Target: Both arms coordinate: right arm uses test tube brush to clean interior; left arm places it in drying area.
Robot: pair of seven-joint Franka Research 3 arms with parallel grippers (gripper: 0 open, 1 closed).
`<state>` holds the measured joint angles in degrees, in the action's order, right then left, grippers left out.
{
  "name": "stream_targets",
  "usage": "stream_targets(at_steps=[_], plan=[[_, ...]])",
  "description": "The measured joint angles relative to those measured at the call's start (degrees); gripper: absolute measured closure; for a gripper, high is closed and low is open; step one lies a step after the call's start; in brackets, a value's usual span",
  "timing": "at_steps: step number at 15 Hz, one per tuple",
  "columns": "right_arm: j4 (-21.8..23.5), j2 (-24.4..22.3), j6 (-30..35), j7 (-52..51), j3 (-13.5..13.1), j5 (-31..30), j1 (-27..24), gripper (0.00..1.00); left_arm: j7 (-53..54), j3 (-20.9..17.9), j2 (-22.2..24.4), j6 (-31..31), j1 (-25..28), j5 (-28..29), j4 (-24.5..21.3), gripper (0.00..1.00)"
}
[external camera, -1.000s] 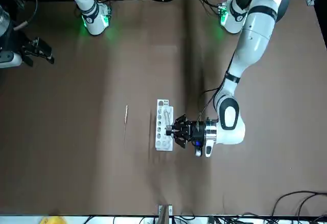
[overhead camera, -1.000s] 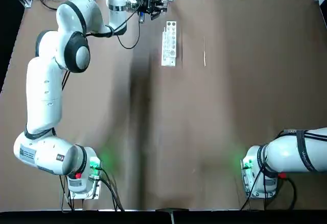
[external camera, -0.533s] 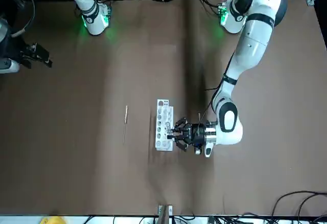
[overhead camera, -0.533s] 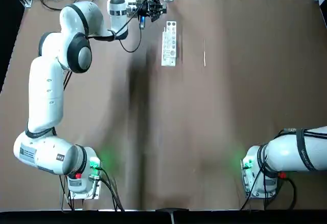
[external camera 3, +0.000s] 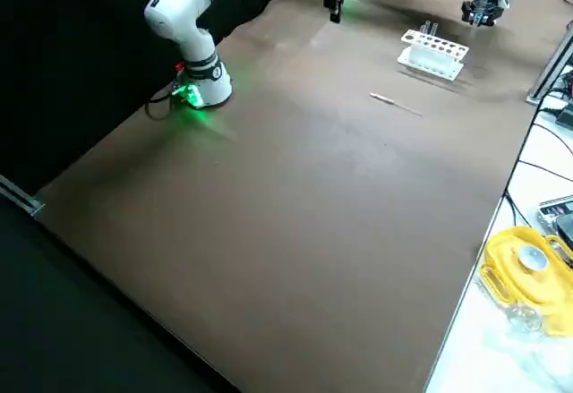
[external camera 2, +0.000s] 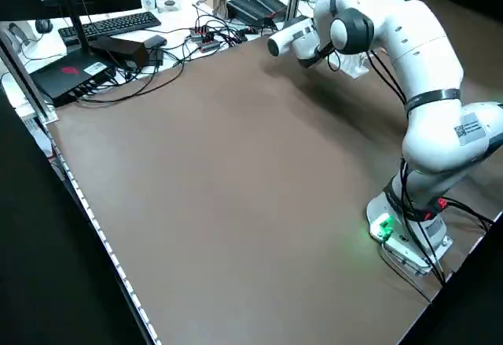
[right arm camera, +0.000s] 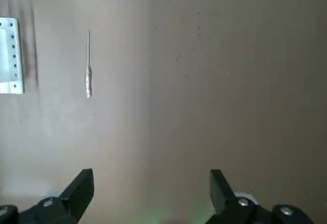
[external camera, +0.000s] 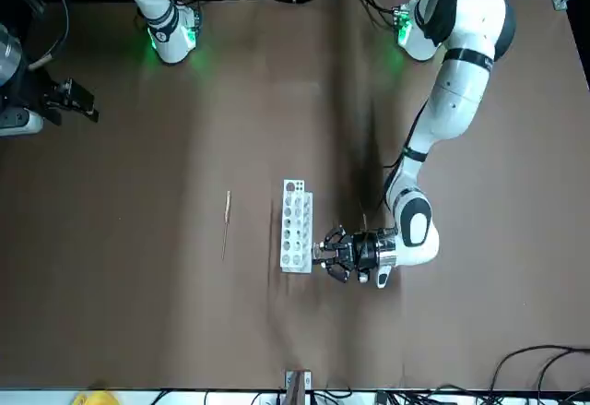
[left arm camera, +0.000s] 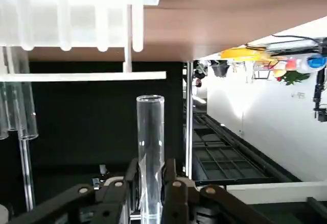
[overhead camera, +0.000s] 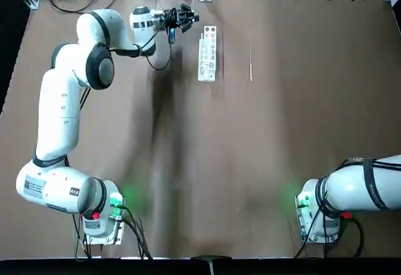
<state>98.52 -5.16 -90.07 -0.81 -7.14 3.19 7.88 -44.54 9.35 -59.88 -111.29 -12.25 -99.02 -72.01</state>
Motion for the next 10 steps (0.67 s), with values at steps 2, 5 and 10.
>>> stream_targets(at_steps=[2, 5, 10], plan=[[0.3, 0.0, 0.0, 0.0, -0.1, 0.0, 0.0, 0.00, 0.0, 0.0, -0.9, 0.0, 0.2, -1.5, 0.8, 0.77], [0.4, 0.1, 0.0, 0.0, -0.1, 0.0, -0.1, 0.00, 0.0, 0.0, -1.2, 0.1, 0.3, -3.3, 1.5, 0.77], [0.4, 0.1, 0.0, 0.0, -0.2, 0.0, -0.2, 0.00, 0.9, 0.2, -2.3, 0.1, -0.6, -4.7, 1.5, 0.77]])
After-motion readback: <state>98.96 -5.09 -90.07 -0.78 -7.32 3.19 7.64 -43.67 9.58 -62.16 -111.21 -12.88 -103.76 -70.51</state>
